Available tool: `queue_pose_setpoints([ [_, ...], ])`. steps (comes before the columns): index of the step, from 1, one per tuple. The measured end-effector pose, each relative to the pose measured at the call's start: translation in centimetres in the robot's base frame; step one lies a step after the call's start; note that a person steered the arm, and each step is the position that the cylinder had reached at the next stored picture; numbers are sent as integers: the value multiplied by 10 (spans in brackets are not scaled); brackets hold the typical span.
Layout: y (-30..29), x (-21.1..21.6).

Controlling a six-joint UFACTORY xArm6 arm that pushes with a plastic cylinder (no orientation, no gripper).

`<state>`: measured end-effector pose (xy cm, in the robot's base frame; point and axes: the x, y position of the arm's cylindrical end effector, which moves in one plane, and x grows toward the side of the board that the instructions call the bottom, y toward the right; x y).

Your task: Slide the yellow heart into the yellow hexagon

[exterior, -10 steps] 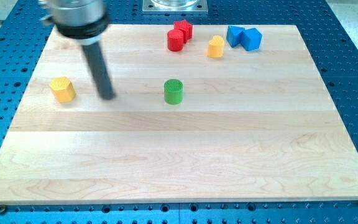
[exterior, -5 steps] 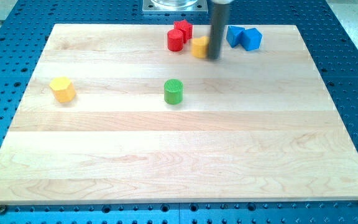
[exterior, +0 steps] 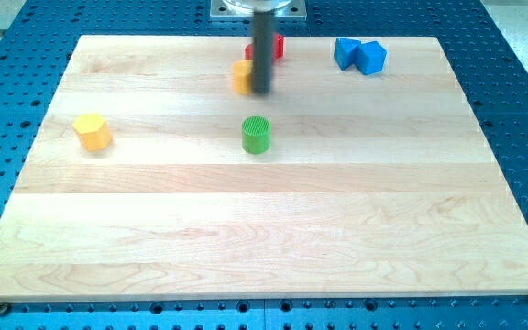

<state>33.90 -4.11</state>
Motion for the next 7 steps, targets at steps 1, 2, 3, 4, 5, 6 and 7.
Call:
queue_pose_setpoints([
  [1,28,22],
  [2,46,-26],
  [3,34,-39],
  [4,-56,-24],
  [5,-116,1],
  [6,-120,-22],
  [7,-159,24],
])
